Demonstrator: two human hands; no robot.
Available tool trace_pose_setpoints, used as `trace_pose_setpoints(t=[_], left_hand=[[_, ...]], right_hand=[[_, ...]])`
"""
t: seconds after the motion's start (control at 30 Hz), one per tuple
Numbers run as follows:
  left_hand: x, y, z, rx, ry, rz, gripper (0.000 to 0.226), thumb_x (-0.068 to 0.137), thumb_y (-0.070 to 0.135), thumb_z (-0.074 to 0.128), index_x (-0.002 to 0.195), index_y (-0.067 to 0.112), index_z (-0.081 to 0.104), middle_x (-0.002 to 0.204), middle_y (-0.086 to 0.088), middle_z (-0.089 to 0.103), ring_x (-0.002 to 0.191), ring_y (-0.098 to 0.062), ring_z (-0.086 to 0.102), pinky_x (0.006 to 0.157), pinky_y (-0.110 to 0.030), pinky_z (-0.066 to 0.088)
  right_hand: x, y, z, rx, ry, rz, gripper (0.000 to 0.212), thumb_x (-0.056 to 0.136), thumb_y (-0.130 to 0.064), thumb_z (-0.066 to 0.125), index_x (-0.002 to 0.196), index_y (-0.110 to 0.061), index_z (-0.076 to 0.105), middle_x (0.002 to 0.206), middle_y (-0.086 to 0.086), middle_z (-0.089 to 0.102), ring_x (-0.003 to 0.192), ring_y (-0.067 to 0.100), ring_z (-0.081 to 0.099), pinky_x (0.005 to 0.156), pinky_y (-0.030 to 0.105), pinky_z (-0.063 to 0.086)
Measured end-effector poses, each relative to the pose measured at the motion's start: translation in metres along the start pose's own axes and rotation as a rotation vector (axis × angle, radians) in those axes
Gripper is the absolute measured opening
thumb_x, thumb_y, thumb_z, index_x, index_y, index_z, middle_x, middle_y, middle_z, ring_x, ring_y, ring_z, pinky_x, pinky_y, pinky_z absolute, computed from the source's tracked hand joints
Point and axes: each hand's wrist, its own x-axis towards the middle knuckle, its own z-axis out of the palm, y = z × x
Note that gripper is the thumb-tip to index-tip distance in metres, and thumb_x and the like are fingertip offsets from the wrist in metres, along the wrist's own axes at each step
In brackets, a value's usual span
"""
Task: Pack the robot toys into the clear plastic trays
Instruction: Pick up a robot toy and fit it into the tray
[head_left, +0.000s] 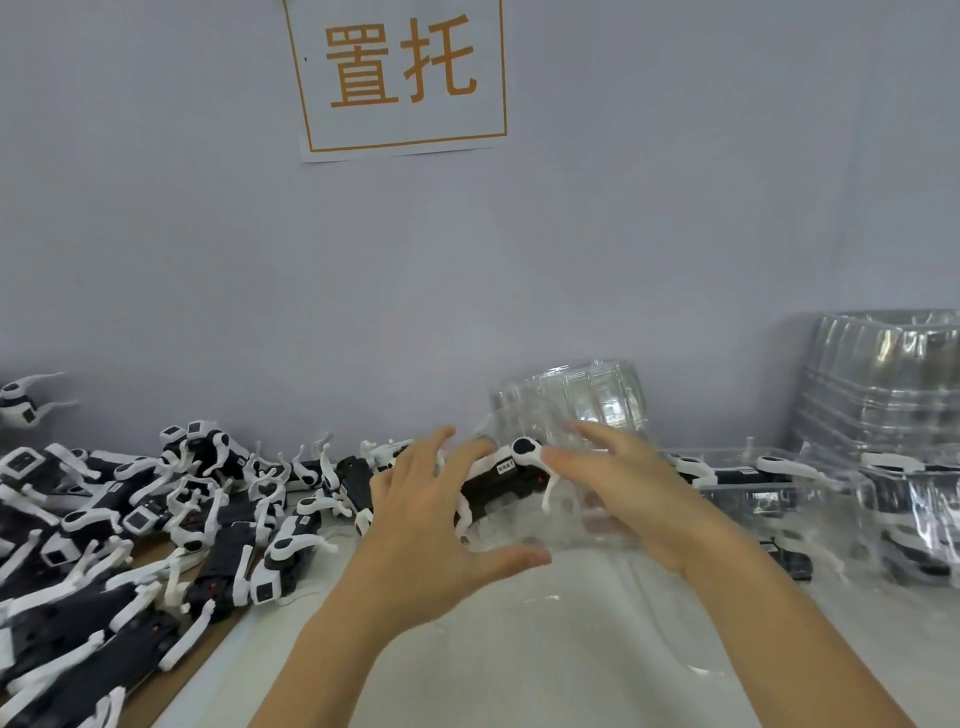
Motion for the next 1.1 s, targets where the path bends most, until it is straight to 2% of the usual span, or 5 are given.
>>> trace_pose_setpoints(t=[0.17,0.33,0.57,1.0,1.1], left_hand=[[0.005,0.013,-0.003,-0.396,0.288,-0.153,0.075,0.075,0.074,0.059,0.140,0.047,0.034,0.123,0.047,0.038,0.119,0.010,0.041,0.100,-0.028,0.035],[0.014,0.037,0.010,-1.159,0.042,-0.509,0.049,0.075,0.048,0.069,0.115,0.023,0.055,0.115,-0.011,0.067,0.073,-0.021,0.070,0.060,-0.038,0.057],[0.062,0.084,0.038,-1.009,0.047,-0.511,0.019,0.097,0.037,0.048,0.109,0.024,0.054,0.104,-0.009,0.060,0.056,-0.018,0.065,0.049,-0.027,0.043],[0.114,0.138,0.092,-0.546,-0.204,-0.567,0.056,0.097,0.046,0.028,0.145,0.018,0.040,0.140,-0.013,0.051,0.130,-0.036,0.046,0.109,-0.053,0.039],[0.110,0.137,0.095,-0.551,-0.228,-0.563,0.053,0.098,0.047,0.030,0.143,0.022,0.038,0.130,-0.005,0.053,0.122,-0.032,0.050,0.106,-0.050,0.042]], right_hand=[[-0.003,-0.016,-0.030,0.142,0.110,-0.039,0.013,0.089,-0.034,0.069,0.097,-0.024,0.073,0.090,0.001,0.068,0.052,0.018,0.058,0.059,0.033,0.052],[-0.011,-0.025,-0.065,0.178,0.105,-0.022,0.023,0.091,-0.039,0.066,0.083,-0.020,0.076,0.086,0.010,0.061,0.061,0.024,0.057,0.066,0.037,0.054],[-0.013,-0.025,-0.111,0.154,0.579,-0.219,0.049,0.091,-0.036,0.064,0.137,-0.038,0.051,0.138,-0.006,0.052,0.124,0.022,0.054,0.104,0.048,0.045],[-0.023,0.007,-0.156,-0.319,0.695,-0.142,0.033,0.099,-0.029,0.036,0.116,-0.025,0.064,0.098,0.000,0.063,0.084,0.023,0.058,0.081,0.041,0.046],[-0.021,0.009,-0.158,-0.362,0.727,-0.060,0.032,0.097,-0.020,0.036,0.074,-0.010,0.055,0.070,0.008,0.050,0.064,0.025,0.047,0.069,0.037,0.040]])
